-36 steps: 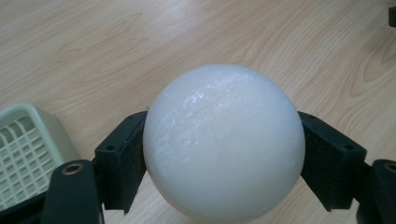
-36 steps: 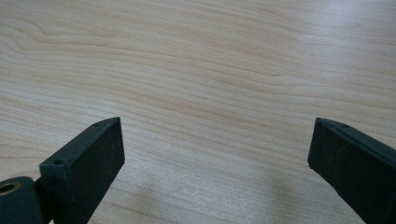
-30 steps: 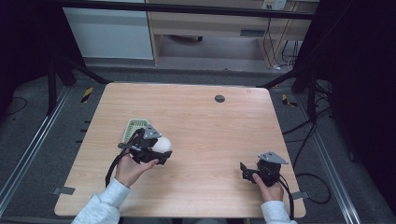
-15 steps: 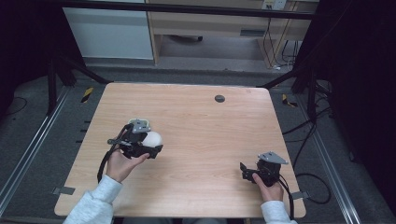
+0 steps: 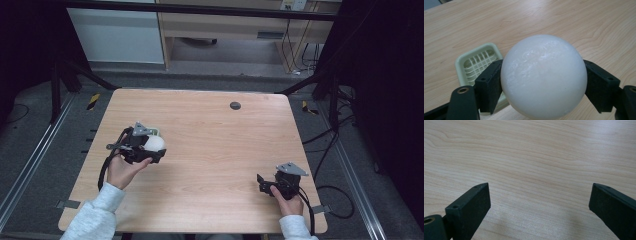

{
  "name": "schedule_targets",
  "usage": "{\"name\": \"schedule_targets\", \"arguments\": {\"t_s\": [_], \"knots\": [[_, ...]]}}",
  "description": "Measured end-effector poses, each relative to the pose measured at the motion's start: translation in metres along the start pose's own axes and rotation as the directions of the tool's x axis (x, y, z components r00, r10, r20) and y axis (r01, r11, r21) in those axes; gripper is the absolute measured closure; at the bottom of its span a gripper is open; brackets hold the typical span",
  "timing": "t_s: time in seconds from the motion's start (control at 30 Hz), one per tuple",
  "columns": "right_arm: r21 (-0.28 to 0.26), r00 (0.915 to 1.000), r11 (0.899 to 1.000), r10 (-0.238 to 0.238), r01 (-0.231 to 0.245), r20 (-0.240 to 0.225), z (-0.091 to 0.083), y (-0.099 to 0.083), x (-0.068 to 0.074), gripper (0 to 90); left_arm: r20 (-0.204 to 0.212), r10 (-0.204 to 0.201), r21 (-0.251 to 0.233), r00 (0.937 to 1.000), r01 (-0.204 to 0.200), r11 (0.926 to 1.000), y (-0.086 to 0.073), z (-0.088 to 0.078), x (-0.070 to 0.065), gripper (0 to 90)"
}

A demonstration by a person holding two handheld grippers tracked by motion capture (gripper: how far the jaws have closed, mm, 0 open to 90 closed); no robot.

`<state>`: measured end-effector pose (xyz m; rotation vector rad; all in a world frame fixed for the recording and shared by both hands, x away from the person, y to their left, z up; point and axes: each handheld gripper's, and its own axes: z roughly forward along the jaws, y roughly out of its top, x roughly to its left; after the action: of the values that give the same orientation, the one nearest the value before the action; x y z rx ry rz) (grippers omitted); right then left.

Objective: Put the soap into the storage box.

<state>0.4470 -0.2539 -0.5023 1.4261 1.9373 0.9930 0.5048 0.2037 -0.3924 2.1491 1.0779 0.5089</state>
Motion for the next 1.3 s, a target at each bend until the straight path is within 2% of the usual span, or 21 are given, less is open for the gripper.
{"name": "schedule_targets", "arguments": {"t_s": [0.07,0.17,0.23,0.43,0.73,1.3], "knots": [[0.001,1.0000,1.000,0.000,0.000,0.000,0.000,0.000,0.000,4.1,-0.005,-0.016,-0.010,0.9999,0.016,0.9998,0.000,0.000,0.002,23.6],[0.000,1.0000,1.000,0.001,-0.001,0.000,0.000,0.000,0.000,4.1,-0.009,-0.010,0.002,0.9999,0.010,0.9999,0.000,0.000,0.006,23.6],[0.001,1.0000,1.000,0.000,0.000,0.000,0.000,0.000,0.000,4.1,-0.013,-0.026,-0.004,0.9996,0.026,0.9996,0.000,0.001,0.008,23.6],[0.001,1.0000,1.000,0.001,-0.001,0.000,0.000,0.000,0.000,4.1,-0.022,-0.031,0.009,0.9993,0.031,0.9995,0.003,0.003,0.015,23.6],[0.000,1.0000,1.000,0.004,-0.004,-0.003,0.000,0.000,0.000,4.1,-0.047,-0.068,0.026,0.9966,0.069,0.9973,0.001,0.010,0.029,23.6],[-0.002,1.0000,1.000,0.002,-0.002,-0.005,0.000,0.000,0.000,4.1,-0.080,-0.112,0.041,0.9905,0.116,0.9924,0.000,0.027,0.047,23.6]]}}
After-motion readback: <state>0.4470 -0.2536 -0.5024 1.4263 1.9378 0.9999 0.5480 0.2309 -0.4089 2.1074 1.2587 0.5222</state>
